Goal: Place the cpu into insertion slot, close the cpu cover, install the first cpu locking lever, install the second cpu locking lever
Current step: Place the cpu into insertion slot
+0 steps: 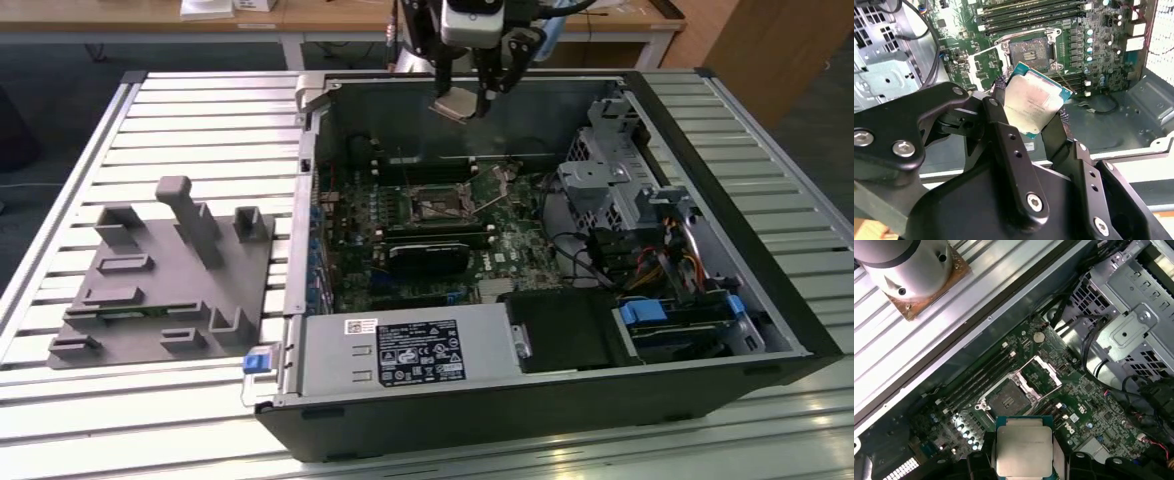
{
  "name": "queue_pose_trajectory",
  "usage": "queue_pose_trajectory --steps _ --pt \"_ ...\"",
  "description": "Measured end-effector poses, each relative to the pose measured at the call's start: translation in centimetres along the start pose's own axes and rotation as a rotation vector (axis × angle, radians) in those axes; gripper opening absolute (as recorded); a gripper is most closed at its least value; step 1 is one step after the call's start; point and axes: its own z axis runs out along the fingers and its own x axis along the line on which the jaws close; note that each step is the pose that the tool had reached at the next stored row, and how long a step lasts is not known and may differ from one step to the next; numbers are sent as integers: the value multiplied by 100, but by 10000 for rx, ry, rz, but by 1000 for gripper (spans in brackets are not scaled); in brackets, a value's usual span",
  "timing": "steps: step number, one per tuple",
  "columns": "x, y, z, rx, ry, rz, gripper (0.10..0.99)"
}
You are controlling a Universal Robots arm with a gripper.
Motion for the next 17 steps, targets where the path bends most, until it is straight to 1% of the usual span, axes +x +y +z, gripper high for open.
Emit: queue_pose_trajectory --steps 5,17 --pt "0 0 2 -10 -47 525 541" --pt "1 0 10 -26 -122 1368 541"
